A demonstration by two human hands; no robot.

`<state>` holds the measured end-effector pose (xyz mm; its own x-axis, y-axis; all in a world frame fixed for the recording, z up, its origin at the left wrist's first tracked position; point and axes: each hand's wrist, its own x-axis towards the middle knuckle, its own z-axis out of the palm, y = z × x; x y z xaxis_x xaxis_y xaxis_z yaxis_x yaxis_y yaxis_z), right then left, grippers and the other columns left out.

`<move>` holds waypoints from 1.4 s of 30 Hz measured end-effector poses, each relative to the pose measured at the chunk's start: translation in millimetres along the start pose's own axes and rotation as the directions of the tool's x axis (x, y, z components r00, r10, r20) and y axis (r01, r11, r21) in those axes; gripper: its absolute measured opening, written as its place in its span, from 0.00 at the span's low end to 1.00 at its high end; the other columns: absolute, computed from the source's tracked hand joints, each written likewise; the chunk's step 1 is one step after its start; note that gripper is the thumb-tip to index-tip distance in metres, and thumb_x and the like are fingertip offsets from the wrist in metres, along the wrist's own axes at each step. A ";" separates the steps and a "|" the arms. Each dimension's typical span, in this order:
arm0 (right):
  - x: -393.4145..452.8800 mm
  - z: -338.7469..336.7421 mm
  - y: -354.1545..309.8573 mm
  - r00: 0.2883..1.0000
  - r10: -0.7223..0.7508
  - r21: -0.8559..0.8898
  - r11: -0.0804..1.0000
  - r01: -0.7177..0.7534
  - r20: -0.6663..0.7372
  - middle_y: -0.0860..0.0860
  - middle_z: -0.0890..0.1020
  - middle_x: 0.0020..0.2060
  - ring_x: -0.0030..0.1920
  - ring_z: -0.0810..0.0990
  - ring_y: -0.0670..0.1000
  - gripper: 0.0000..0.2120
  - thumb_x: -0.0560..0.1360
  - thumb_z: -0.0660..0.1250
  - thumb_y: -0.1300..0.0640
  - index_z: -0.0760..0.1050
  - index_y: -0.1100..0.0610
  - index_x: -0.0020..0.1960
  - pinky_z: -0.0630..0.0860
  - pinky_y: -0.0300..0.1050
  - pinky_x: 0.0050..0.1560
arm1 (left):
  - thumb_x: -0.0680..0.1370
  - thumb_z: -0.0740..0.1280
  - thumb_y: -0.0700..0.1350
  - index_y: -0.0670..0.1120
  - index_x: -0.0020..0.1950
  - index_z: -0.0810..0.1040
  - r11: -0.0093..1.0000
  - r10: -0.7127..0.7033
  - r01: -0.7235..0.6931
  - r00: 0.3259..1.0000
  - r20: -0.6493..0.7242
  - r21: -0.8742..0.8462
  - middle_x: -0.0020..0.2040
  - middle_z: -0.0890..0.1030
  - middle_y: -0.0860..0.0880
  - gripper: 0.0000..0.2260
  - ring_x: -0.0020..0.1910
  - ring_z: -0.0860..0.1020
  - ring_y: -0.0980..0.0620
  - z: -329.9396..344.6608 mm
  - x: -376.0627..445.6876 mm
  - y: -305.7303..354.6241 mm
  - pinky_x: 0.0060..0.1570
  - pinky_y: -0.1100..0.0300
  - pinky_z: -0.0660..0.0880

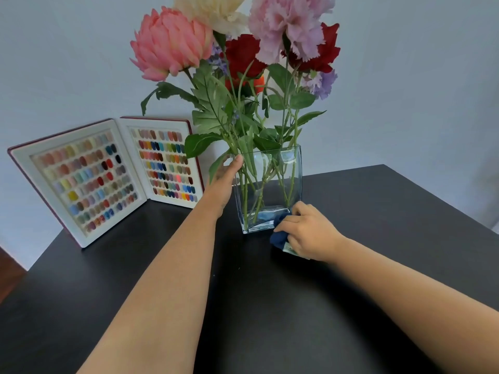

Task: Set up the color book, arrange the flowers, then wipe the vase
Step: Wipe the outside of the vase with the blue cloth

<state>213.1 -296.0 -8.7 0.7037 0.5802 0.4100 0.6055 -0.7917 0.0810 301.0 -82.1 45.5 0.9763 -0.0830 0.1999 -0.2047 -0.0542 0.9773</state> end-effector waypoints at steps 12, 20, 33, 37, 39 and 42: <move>4.3 -50.0 18.4 0.516 0.679 0.561 0.729 -0.392 -0.522 0.45 0.70 0.51 0.45 0.68 0.37 0.17 0.74 0.62 0.61 0.76 0.51 0.61 0.62 0.18 0.46 | 0.71 0.68 0.65 0.66 0.53 0.72 0.999 0.012 -0.013 0.999 -0.043 -0.030 0.49 0.76 0.69 0.13 0.46 0.73 0.76 2.1 7.2 -7.6 0.53 0.58 0.68; 46.4 9.2 -15.3 0.914 -0.044 -0.137 0.990 -0.013 -0.403 0.59 0.78 0.37 0.32 0.73 0.58 0.22 0.65 0.74 0.65 0.79 0.61 0.59 0.70 0.50 0.29 | 0.69 0.66 0.67 0.60 0.65 0.67 0.999 0.000 -0.001 0.999 -0.039 -0.034 0.52 0.72 0.68 0.27 0.49 0.69 0.75 -0.7 8.5 -5.7 0.51 0.61 0.66; 21.0 20.3 -19.8 0.977 -0.211 -0.309 0.931 0.196 -0.017 0.53 0.78 0.45 0.41 0.76 0.55 0.22 0.67 0.73 0.56 0.79 0.50 0.60 0.73 0.49 0.37 | 0.70 0.67 0.65 0.58 0.66 0.68 0.999 -0.011 0.009 0.999 -0.048 -0.048 0.52 0.74 0.67 0.27 0.46 0.72 0.78 2.8 7.6 -8.0 0.44 0.69 0.65; 19.1 18.0 -14.7 0.983 -0.181 -0.333 0.927 0.172 0.005 0.53 0.79 0.46 0.41 0.77 0.55 0.19 0.68 0.72 0.56 0.80 0.50 0.58 0.73 0.49 0.37 | 0.70 0.67 0.66 0.57 0.65 0.70 0.998 -0.021 0.018 0.999 -0.048 -0.055 0.52 0.75 0.67 0.27 0.46 0.73 0.78 0.2 14.4 -8.5 0.43 0.67 0.66; 16.2 17.0 -12.3 0.989 -0.146 -0.322 0.936 0.143 0.015 0.54 0.79 0.46 0.41 0.76 0.56 0.19 0.68 0.72 0.57 0.80 0.50 0.58 0.72 0.49 0.37 | 0.68 0.68 0.67 0.58 0.65 0.70 0.998 -0.023 0.021 0.999 -0.047 -0.058 0.53 0.76 0.66 0.28 0.47 0.74 0.76 -1.3 15.9 -9.4 0.44 0.66 0.67; 9.5 15.2 -6.9 0.996 -0.090 -0.315 0.945 0.091 0.017 0.53 0.78 0.44 0.40 0.75 0.55 0.19 0.66 0.73 0.57 0.80 0.50 0.56 0.71 0.48 0.37 | 0.68 0.68 0.66 0.57 0.65 0.70 0.998 -0.015 0.012 0.998 -0.054 -0.058 0.53 0.76 0.66 0.29 0.44 0.74 0.79 -2.1 16.2 -9.8 0.43 0.66 0.67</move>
<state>221.3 -282.2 -19.1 0.6526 0.6521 0.3858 0.5187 -0.7557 0.3999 318.9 -80.8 39.4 0.9817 -0.0283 0.1885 -0.1885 0.0028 0.9821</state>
